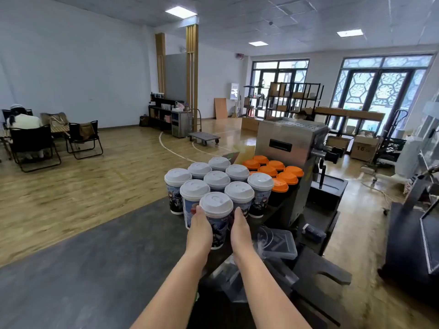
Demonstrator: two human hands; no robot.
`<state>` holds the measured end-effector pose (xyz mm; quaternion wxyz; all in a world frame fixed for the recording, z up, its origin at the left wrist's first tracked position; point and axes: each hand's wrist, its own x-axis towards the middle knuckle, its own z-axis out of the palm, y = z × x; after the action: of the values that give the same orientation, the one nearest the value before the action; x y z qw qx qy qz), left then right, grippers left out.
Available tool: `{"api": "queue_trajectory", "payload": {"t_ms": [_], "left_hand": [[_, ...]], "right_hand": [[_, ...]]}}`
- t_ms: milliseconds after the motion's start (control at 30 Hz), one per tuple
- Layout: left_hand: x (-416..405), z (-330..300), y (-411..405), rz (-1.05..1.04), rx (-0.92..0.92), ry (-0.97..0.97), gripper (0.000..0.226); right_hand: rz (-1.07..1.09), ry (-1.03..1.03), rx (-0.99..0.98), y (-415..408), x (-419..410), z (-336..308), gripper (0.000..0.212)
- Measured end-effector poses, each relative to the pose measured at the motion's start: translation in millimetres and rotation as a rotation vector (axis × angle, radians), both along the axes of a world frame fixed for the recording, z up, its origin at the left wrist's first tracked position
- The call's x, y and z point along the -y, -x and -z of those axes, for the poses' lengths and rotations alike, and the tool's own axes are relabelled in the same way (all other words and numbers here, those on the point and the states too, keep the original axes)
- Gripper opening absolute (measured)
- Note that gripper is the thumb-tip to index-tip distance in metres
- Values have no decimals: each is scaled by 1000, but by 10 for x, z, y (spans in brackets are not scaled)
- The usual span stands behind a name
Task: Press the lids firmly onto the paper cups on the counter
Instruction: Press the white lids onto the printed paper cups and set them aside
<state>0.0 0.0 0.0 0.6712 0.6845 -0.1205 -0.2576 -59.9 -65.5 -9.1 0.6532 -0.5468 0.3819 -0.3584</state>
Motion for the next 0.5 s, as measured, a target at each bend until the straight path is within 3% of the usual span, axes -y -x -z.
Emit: {"api": "queue_trajectory", "payload": {"t_ms": [133,300,500], "left_hand": [[18,13,7,47,78,-9,57],[-73,44,11,71,140,-27,57],[-584,65,-3,-48,145,81,51]], "right_hand": [[-25,-14,31,-93,4,50,59],[-5,4,24,-108,-83,-28,43],[-62,96,48,-141,-504,-99,24]]}}
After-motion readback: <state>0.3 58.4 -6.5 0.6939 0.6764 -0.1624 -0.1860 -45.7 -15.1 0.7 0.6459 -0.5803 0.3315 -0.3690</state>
